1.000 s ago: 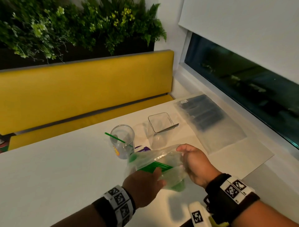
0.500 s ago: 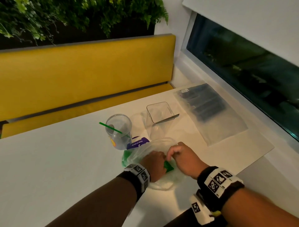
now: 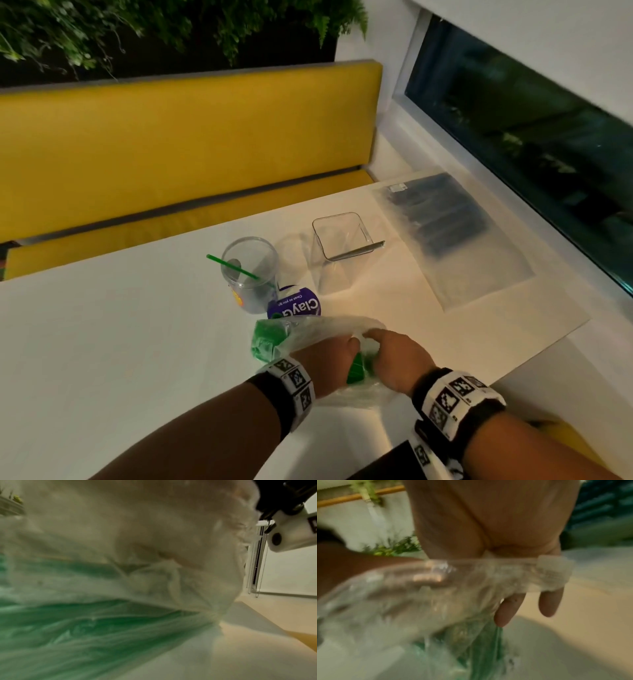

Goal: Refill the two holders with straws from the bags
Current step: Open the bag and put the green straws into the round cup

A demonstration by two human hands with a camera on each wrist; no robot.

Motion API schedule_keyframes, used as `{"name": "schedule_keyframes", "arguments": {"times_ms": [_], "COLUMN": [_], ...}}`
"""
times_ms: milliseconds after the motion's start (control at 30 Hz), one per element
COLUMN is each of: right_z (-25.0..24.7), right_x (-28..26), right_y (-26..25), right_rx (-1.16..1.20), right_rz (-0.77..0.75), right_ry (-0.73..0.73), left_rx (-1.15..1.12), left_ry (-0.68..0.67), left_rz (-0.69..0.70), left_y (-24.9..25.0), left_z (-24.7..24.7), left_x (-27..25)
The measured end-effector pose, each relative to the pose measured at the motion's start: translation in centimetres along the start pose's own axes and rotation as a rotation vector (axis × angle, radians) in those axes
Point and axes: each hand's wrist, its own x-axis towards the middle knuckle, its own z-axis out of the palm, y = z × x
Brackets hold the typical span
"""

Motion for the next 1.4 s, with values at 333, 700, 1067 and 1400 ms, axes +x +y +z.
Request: {"name": "schedule_keyframes", "arguments": {"times_ms": [333,700,1067,1400], "right_z": [1.4,1.3,-0.1,1.4], "right_x": [2.0,1.1,2.1,2.7], "right_y": [1.7,3.2,2.3,0.2], "right_rx": [0.302,0.408,0.517,0.152], "right_rz": [-0.15,-0.417,-0.422,-0.328], "right_ry": [-0.108,0.136,0.175,0.14], "left_rx": [-0.007,-0.001,-0.636,-1.278], "left_ry": [-0.039,-0.181,0.162,0.755], "left_rz": [-0.018,-0.046,0.037,-0.051], "left_y": [-1.1,0.2,0.5,-2.0], "left_z": [0.3,-1.2,-5.4,-19.5], "left_x": [-1.3,0.2,-2.4,-8.2]}}
